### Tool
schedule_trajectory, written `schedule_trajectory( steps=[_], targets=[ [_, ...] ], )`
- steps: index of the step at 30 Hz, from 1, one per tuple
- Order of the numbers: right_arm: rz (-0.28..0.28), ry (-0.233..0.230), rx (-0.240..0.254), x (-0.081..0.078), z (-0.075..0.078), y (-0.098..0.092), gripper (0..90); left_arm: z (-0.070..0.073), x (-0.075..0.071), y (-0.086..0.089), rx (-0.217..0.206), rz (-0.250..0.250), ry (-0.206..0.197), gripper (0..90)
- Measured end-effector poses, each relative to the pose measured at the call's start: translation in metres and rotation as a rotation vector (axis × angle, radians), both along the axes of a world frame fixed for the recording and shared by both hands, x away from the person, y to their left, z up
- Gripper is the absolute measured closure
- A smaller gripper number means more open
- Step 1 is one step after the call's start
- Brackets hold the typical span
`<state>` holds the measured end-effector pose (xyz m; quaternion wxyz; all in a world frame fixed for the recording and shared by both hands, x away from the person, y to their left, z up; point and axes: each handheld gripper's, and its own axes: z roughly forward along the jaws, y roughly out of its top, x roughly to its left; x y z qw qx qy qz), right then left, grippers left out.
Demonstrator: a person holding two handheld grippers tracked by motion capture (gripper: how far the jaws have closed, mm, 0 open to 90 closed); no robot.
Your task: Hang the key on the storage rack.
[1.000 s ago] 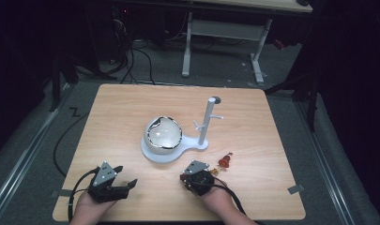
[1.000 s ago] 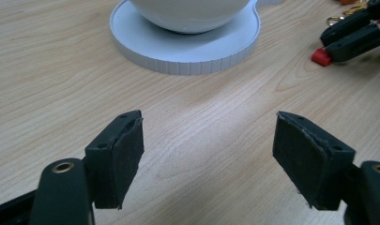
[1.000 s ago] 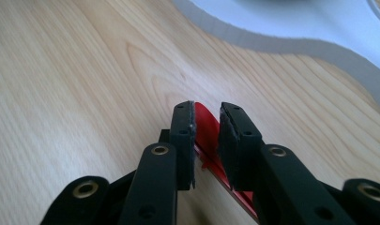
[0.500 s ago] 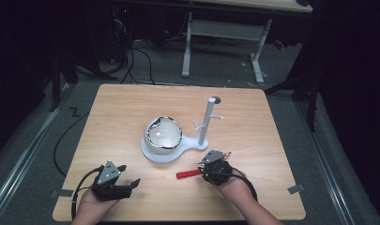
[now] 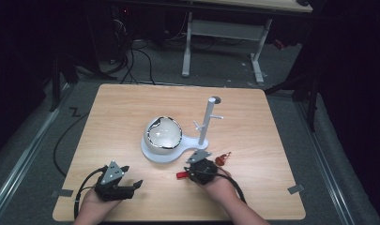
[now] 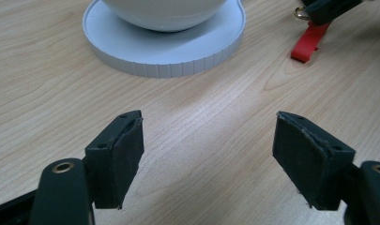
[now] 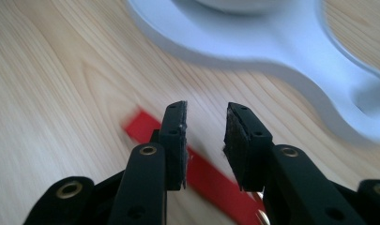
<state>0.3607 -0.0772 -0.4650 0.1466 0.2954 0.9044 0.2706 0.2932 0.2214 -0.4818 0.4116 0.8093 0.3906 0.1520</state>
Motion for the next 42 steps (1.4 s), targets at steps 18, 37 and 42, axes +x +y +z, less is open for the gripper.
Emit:
schedule_trajectory(
  steps=[18,37,42],
  targets=[
    [-0.1,0.092,-0.151,-0.059,0.005,-0.119,69.0,0.001,-0.002,0.001,-0.001,0.001,-0.001,25.8],
    [-0.118,0.33,-0.306,0.002,0.018,-0.098,54.9,0.0,-0.001,0.003,-0.007,0.005,0.007,25.8],
    [-0.121,0.388,-0.39,0.013,0.017,-0.086,60.4,0.0,0.0,0.004,-0.008,0.0,0.007,25.8]
  ],
)
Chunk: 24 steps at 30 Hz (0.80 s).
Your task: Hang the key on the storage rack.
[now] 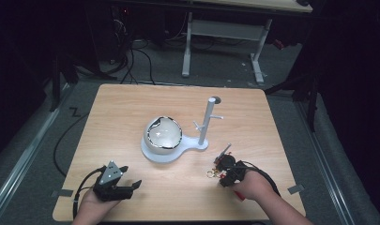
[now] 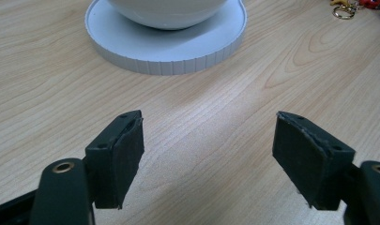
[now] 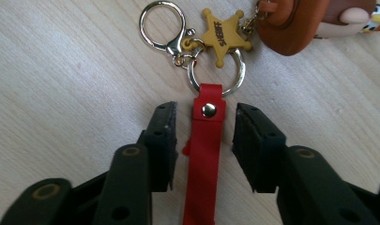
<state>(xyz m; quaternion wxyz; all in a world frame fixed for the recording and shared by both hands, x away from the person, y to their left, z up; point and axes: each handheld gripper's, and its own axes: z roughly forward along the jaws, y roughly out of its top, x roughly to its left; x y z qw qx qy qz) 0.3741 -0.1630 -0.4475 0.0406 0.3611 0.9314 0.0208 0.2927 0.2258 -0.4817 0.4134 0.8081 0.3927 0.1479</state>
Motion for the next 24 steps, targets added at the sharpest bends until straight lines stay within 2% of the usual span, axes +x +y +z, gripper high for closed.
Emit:
schedule_trajectory(
  steps=[2,4,6,7,10,15,20,24],
  targets=[
    [-0.019,0.033,-0.005,0.004,0.0,0.003,60.6,0.0,0.0,-0.001,0.002,-0.001,-0.003,25.8],
    [-0.052,0.056,-0.03,0.007,0.0,0.006,61.3,0.0,0.0,-0.001,0.003,-0.005,-0.004,25.8],
    [-0.028,0.07,-0.055,0.012,-0.002,0.005,62.3,0.0,0.0,-0.002,0.003,-0.007,-0.006,25.8],
    [-0.06,0.086,-0.05,0.012,-0.003,0.005,62.3,0.0,0.0,-0.002,0.003,-0.01,-0.006,25.7],
    [-0.092,0.128,-0.04,0.018,-0.004,0.003,63.1,0.0,0.0,-0.003,0.006,-0.012,-0.007,25.8],
    [-0.083,0.14,-0.046,0.021,-0.004,0.002,72.6,0.0,0.0,-0.003,0.008,-0.012,-0.007,25.8],
    [-0.049,0.137,-0.067,0.02,-0.004,0.006,74.2,0.0,0.0,-0.004,0.007,-0.013,-0.008,25.8],
    [-0.05,0.138,-0.079,0.018,-0.003,0.008,74.6,0.0,0.0,-0.004,0.009,-0.014,-0.007,25.8]
  ],
)
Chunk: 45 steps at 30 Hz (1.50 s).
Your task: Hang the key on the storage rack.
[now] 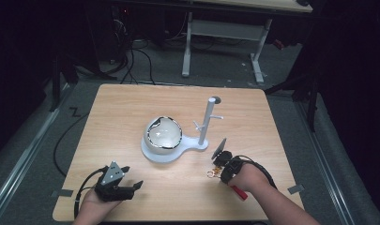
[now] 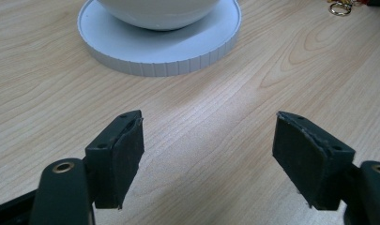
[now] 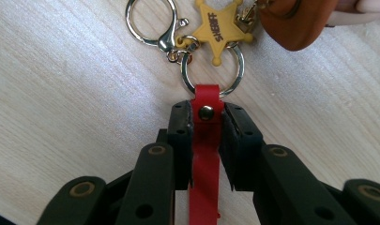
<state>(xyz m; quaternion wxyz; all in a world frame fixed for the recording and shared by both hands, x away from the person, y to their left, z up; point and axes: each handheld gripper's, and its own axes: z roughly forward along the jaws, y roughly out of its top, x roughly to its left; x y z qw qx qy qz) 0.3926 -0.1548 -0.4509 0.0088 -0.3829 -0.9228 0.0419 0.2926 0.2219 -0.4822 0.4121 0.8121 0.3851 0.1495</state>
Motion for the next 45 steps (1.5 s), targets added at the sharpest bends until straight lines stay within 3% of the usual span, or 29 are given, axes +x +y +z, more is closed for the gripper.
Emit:
schedule_trajectory(
  steps=[7,17,20,25,45],
  targets=[
    [0.04,-0.009,0.011,-0.008,0.008,-0.003,74.8,-0.001,-0.001,0.003,-0.006,0.013,0.005,25.8],
    [0.017,-0.029,0.055,-0.006,0.067,-0.016,74.9,-0.001,-0.001,0.0,-0.001,0.004,0.005,25.7],
    [0.042,-0.055,0.054,-0.003,0.085,-0.02,74.9,-0.002,0.0,0.001,-0.005,0.007,0.008,25.8],
    [0.018,-0.091,0.045,-0.001,0.106,-0.019,75.0,-0.001,0.0,0.001,-0.005,0.005,0.008,25.8],
    [0.033,-0.3,0.131,0.028,0.198,-0.002,74.9,-0.001,0.0,0.0,-0.007,0.001,0.008,25.8]
  ],
)
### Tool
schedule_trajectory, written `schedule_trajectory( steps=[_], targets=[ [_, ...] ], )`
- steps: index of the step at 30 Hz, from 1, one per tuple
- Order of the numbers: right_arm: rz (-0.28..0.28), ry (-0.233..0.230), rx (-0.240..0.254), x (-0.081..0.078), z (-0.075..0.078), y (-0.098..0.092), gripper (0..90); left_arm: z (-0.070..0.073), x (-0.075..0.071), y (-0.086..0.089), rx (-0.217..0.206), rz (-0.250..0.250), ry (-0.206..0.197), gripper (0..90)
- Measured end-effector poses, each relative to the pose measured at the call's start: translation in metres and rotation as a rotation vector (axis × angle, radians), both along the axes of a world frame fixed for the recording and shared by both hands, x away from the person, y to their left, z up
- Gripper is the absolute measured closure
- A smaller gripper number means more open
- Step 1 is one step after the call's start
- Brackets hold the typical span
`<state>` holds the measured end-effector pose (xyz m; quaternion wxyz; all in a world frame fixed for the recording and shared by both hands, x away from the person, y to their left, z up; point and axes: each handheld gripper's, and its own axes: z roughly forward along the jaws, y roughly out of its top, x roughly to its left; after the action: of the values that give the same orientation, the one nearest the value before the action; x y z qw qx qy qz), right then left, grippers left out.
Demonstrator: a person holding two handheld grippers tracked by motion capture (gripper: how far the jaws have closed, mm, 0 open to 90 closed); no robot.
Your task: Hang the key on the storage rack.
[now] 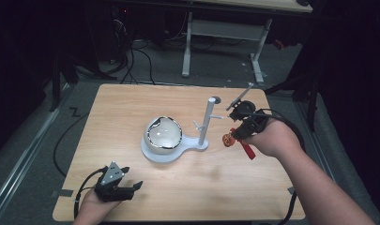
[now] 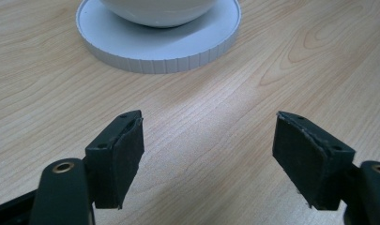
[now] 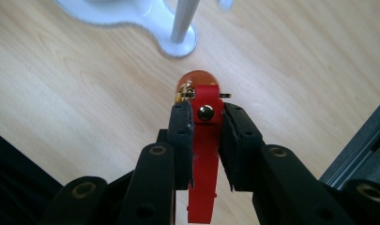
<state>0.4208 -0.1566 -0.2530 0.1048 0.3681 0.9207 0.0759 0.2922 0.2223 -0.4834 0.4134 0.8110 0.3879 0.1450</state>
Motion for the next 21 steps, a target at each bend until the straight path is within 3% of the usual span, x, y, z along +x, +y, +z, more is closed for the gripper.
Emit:
schedule_trajectory(
  steps=[7,21],
  targets=[
    [-0.02,-0.03,-0.003,0.019,0.016,0.011,74.9,0.0,0.001,0.001,0.0,-0.001,0.003,25.8],
    [-0.03,-0.024,0.0,0.038,0.012,0.022,74.9,0.0,0.001,0.001,0.001,-0.003,0.003,25.8]
  ],
)
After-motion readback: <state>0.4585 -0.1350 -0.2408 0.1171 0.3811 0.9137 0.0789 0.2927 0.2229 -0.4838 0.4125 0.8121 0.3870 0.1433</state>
